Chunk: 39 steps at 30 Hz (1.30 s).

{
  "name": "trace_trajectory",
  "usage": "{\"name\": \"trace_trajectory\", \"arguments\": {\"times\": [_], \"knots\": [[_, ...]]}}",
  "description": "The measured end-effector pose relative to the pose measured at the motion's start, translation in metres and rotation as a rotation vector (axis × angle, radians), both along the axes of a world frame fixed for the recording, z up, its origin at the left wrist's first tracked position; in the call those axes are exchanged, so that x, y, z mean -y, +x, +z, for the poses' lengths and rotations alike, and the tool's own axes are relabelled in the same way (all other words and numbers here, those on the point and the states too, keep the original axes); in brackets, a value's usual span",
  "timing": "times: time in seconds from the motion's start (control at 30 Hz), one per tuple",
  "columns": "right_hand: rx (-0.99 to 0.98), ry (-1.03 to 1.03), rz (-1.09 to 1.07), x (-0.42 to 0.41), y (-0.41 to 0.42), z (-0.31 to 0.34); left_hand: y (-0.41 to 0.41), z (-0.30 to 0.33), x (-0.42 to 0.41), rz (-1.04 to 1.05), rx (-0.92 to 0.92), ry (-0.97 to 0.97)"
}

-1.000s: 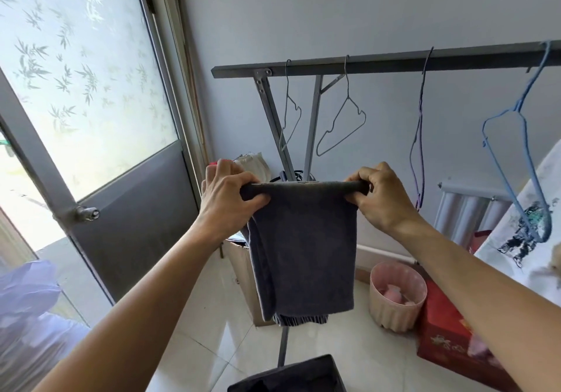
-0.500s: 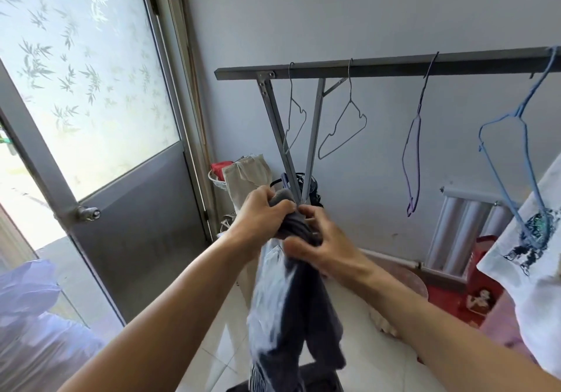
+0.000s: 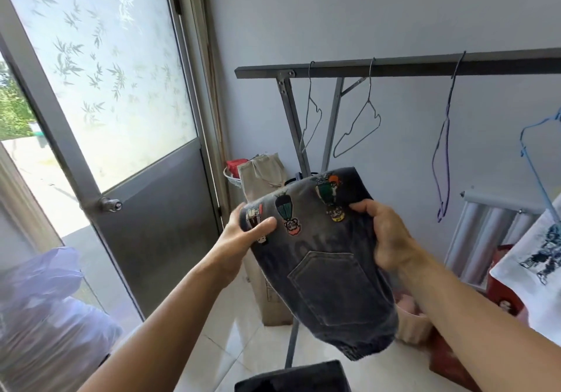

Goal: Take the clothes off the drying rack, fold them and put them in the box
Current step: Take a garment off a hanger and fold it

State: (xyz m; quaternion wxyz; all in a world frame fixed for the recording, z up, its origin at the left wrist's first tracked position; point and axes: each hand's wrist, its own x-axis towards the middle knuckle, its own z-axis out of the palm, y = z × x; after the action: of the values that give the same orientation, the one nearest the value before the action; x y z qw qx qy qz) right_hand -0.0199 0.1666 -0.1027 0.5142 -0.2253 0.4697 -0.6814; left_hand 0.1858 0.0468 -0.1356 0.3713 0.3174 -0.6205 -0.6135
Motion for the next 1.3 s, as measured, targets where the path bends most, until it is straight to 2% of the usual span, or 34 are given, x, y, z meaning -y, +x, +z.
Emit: {"name": "trace_trajectory", "arguments": {"times": [0.1,0.2,0.3,0.4,0.47,0.57,0.63,0.7,0.77,0.8,0.97,1.1,1.17,1.23,1.3], "knots": [[0.029,-0.043,0.006,0.001,-0.008,0.005,0.002,-0.022,-0.002,-0.216,-0.158,0.181],[0.053,-0.081,0.033,0.0,-0.01,0.008,0.001,-0.026,-0.013,-0.368,-0.183,0.355],[0.085,-0.132,0.024,0.0,-0.013,0.004,-0.005,-0.014,-0.022,-0.289,-0.104,0.357],[0.112,-0.205,0.059,-0.005,-0.019,-0.008,-0.015,-0.004,-0.024,-0.124,-0.154,0.343],[0.001,-0.177,0.183,-0.014,-0.021,-0.023,-0.02,-0.002,-0.024,-0.044,-0.201,0.363],[-0.205,-0.015,0.354,-0.021,-0.02,-0.048,-0.025,0.002,-0.02,0.05,-0.188,0.374],[-0.232,0.01,0.248,-0.019,-0.017,-0.051,-0.023,0.001,-0.016,0.048,-0.228,0.402],[-0.159,0.007,0.14,-0.015,-0.014,-0.046,-0.015,-0.003,-0.013,-0.111,-0.31,0.414],[-0.128,0.009,0.023,-0.009,-0.013,-0.039,-0.009,-0.008,-0.015,-0.297,-0.233,0.34],[-0.153,0.011,-0.03,-0.006,-0.012,-0.036,-0.008,-0.012,-0.014,-0.31,-0.164,0.29],[-0.331,0.119,-0.268,0.006,-0.012,-0.037,-0.018,-0.014,-0.01,0.074,0.014,0.122],[-0.525,0.224,-0.457,0.003,-0.007,-0.037,-0.023,-0.014,-0.01,0.164,-0.024,0.039],[-0.545,0.18,-0.394,-0.002,-0.007,-0.035,-0.022,-0.01,-0.011,0.147,0.004,-0.004],[-0.554,0.096,-0.19,-0.004,-0.013,-0.034,-0.018,-0.007,-0.008,0.029,0.046,-0.038],[-0.691,0.111,0.018,-0.005,-0.02,-0.034,-0.013,-0.003,-0.004,-0.119,0.223,-0.154]]}}
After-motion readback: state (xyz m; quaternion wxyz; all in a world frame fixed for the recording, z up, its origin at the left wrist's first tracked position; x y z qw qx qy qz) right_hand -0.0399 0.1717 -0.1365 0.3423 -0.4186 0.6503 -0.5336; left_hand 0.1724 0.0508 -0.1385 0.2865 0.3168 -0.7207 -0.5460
